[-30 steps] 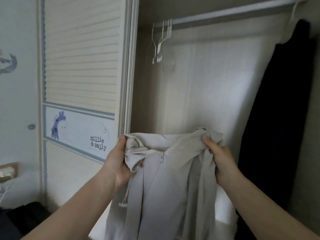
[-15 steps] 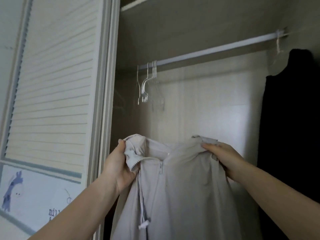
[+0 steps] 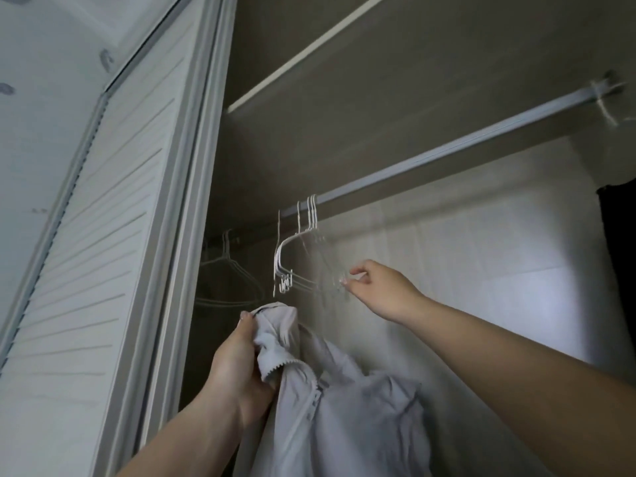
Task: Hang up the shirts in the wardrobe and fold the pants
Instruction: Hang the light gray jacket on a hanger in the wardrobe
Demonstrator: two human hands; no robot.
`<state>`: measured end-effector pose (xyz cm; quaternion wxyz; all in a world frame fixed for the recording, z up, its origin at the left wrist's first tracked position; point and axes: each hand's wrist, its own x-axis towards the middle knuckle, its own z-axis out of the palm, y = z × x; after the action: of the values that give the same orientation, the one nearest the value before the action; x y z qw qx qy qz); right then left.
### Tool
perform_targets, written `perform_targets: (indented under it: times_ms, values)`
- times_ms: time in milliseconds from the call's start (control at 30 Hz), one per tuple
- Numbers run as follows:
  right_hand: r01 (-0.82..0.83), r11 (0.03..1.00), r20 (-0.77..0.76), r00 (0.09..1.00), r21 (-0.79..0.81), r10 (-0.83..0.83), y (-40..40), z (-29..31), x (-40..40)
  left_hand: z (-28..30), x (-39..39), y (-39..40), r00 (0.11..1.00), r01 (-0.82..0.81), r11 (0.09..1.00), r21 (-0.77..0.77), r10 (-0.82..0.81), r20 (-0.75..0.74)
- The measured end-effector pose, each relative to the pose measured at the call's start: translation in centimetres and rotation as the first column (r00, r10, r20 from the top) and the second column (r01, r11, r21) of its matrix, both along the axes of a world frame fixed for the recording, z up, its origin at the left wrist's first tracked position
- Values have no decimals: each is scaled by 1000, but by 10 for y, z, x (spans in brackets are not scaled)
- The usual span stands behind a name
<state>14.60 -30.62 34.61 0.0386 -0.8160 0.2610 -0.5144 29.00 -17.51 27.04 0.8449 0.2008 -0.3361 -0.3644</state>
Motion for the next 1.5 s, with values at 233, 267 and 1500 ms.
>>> perform_targets:
  times_ms: [233, 267, 1500]
  values:
    - [-218, 964, -30, 976, -154, 216, 18, 51, 76, 16, 28, -6, 984, -118, 989, 92, 103, 147]
    - [-215, 964, -37, 977, -154, 212, 18, 55, 85, 18, 31, -7, 983, -117, 989, 87, 103, 149]
    - [175, 955, 345, 935, -238, -85, -30, -28, -17, 4, 7, -74, 990, -7, 988, 156, -15, 139]
